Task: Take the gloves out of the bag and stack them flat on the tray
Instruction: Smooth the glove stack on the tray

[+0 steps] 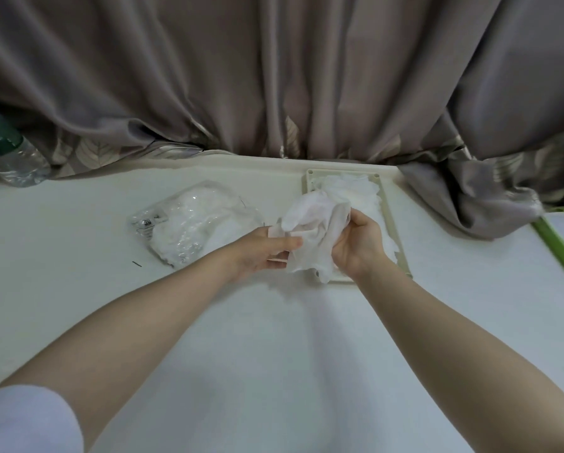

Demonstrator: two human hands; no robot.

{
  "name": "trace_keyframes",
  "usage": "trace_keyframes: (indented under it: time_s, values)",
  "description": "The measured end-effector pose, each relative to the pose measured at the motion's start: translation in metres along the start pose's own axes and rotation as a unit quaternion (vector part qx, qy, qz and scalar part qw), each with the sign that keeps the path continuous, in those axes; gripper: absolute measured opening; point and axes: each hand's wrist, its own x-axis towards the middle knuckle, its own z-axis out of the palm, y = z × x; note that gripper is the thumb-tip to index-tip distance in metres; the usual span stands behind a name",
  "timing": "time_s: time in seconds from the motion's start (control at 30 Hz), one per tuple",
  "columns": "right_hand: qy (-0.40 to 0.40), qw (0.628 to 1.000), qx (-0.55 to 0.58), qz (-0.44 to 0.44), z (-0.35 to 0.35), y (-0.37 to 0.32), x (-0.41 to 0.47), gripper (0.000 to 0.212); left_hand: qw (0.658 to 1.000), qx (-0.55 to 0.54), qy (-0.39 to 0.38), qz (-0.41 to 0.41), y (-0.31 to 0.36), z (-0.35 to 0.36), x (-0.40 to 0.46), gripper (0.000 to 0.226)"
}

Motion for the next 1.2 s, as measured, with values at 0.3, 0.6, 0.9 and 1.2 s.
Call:
trace_keyframes:
  time_s: [0.3, 0.6, 0.9, 1.2]
  values:
    - [0.011, 0.995, -0.096, 0.01, -0.039, -0.053, -0.005, 0.012, 0.982, -0.17, 0.082, 0.02, 0.03, 0.05, 0.028, 0.015]
    - [0.09, 0.766, -0.636, 0.037, -0.067, -0.069, 0.017, 0.015, 0.966, -0.183, 0.177, 0.043, 0.053, 0.052, 0.057, 0.026]
    - [0.046, 0.662, -0.748, 0.027, -0.061, -0.092, 0.082, 0.03, 0.958, -0.206, 0.19, 0.065, 0.073, 0.039, 0.094, 0.029]
    - [0.066, 0.68, -0.722, -0.113, -0.057, -0.106, 0.115, 0.066, 0.961, -0.207, 0.179, 0.045, 0.07, 0.025, 0.109, 0.022]
